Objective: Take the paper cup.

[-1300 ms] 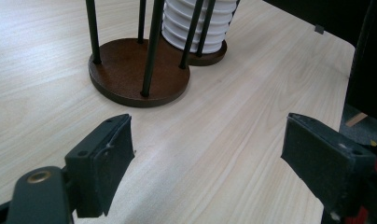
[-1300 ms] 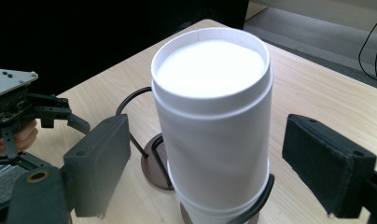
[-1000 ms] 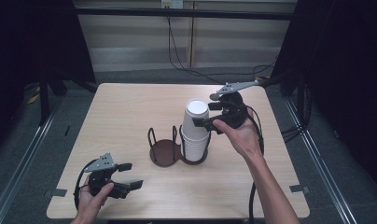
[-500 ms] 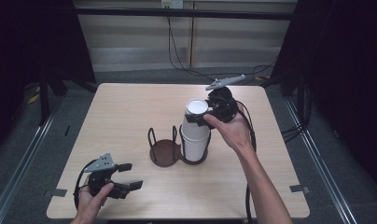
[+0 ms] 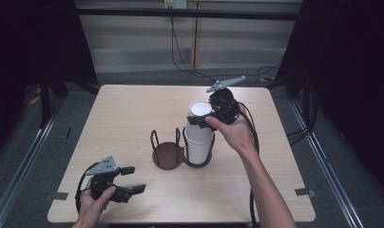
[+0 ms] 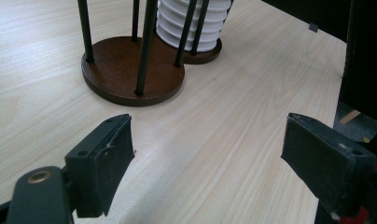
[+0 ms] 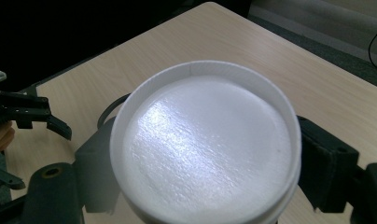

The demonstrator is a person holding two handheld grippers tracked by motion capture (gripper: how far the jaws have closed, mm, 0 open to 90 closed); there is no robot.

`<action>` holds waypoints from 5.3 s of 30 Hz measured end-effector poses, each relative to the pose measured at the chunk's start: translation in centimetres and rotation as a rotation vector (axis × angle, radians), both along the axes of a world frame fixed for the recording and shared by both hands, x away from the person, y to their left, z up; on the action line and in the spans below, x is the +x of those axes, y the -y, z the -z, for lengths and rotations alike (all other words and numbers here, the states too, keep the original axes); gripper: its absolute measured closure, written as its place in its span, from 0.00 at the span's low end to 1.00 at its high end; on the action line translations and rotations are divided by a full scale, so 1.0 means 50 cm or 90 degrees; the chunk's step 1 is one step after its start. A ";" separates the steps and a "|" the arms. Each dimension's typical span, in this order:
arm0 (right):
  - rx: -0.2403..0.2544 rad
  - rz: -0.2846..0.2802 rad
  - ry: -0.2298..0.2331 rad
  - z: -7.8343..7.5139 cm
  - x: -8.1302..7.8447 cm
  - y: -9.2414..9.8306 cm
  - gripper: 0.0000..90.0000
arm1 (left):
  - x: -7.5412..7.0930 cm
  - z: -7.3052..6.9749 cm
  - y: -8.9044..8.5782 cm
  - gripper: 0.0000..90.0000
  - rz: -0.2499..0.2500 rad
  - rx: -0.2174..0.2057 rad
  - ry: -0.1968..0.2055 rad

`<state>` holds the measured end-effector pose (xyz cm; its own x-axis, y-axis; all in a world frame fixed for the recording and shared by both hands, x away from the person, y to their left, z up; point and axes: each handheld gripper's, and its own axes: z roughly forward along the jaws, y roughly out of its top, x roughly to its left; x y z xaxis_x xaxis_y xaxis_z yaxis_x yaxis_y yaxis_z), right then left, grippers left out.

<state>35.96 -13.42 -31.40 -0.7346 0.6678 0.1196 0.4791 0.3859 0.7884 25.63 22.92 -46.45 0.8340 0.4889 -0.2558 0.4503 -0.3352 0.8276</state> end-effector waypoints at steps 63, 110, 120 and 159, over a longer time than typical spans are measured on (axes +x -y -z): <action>0.072 0.000 0.029 -0.071 -0.027 0.034 0.26 | 0.002 0.003 0.005 0.18 0.011 0.007 -0.014; 0.178 0.012 0.096 -0.116 -0.084 0.107 0.27 | 0.011 0.001 0.006 0.18 0.010 -0.042 -0.004; 0.184 0.013 0.098 -0.108 -0.099 0.121 0.27 | 0.025 -0.013 0.030 0.18 0.008 -0.044 0.001; 0.221 -0.018 0.058 0.013 -0.210 0.148 0.27 | 0.006 -0.106 0.158 0.18 0.098 -0.097 0.095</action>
<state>25.47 -20.83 -32.07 -0.7707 0.5778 0.2687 0.3932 0.0994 0.9141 25.90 15.01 -41.13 0.9294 0.3190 -0.1855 0.2729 -0.2559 0.9274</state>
